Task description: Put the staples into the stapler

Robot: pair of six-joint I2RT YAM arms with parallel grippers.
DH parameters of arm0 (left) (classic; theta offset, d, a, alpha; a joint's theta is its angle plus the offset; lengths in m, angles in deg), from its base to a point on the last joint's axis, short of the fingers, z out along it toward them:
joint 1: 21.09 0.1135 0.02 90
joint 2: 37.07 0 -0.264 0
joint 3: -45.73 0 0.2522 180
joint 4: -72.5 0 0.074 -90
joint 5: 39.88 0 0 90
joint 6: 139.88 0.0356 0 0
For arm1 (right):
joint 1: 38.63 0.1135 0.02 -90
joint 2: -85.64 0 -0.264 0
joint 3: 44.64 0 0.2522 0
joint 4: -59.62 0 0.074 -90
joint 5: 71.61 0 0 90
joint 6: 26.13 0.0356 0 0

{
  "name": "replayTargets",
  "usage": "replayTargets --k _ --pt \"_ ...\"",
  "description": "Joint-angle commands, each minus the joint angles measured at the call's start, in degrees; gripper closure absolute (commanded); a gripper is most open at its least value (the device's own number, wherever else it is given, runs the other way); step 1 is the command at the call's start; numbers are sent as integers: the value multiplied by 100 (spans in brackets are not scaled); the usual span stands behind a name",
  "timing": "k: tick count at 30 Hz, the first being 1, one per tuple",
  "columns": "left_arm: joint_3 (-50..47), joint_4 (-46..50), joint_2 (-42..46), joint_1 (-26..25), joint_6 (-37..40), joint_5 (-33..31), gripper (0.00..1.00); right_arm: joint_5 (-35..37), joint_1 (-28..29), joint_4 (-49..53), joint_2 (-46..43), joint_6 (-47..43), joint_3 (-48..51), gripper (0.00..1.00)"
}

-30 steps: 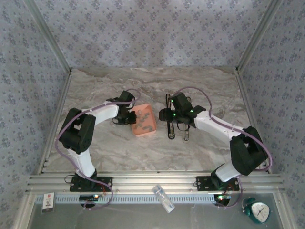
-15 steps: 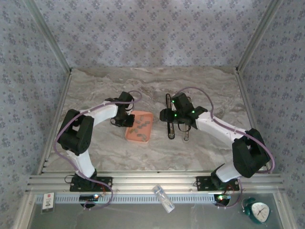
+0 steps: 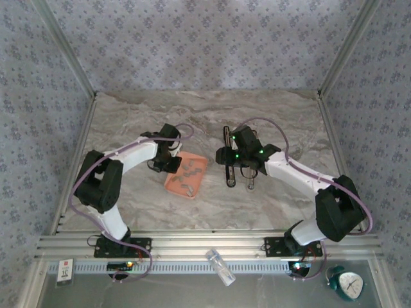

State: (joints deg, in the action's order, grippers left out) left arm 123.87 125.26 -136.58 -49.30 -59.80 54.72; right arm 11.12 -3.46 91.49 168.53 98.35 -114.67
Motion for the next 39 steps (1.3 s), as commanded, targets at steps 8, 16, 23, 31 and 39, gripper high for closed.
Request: replayTargets --k 8,16,23,31,39 --pt "-67 81 429 -60 45 -65 83 103 31 345 -152 -94 -163 46" --pt "37 23 702 -59 -291 -21 63 59 -17 758 -281 -115 -268 46" --pt "-99 -213 1206 4 -767 22 52 -27 -298 1342 -393 -151 -323 46" --pt "-587 -619 1449 391 -1315 353 50 -197 -751 2031 -258 -267 -367 50" --pt "-937 -861 1069 396 -1580 787 52 -240 -864 2149 -151 -476 -549 49"
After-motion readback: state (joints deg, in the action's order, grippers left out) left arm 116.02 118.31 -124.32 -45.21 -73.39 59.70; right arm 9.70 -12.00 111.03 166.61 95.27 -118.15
